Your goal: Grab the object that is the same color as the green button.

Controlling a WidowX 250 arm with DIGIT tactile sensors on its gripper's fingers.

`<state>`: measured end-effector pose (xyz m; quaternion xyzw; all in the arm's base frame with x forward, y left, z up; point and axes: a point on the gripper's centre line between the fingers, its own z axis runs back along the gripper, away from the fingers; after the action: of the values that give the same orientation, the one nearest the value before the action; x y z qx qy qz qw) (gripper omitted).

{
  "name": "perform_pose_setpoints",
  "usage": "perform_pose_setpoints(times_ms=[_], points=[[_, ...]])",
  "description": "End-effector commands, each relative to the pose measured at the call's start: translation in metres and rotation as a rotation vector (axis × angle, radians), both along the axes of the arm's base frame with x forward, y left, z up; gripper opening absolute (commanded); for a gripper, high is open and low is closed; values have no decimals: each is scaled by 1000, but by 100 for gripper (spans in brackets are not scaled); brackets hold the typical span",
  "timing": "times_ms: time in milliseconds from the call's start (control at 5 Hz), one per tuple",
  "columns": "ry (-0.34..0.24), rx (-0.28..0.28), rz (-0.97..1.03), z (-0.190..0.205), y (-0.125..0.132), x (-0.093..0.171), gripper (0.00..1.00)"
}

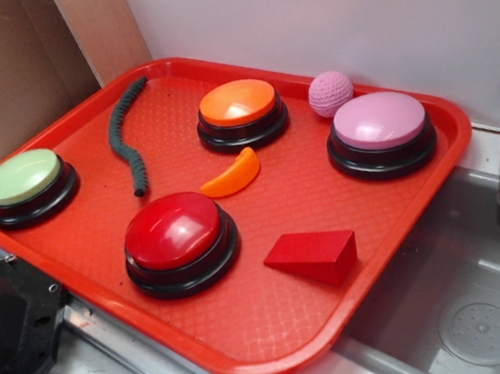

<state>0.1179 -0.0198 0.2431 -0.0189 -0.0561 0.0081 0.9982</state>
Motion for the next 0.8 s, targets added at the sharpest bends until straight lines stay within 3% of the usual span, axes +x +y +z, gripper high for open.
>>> perform_pose_setpoints(times_ms=[0,200,400,600], points=[[0,0,0,0,0,0,100],[35,-7,54,1,14,49,100],[43,-47,227,1,46,96,100],[41,-18,288,-2,69,144,100]])
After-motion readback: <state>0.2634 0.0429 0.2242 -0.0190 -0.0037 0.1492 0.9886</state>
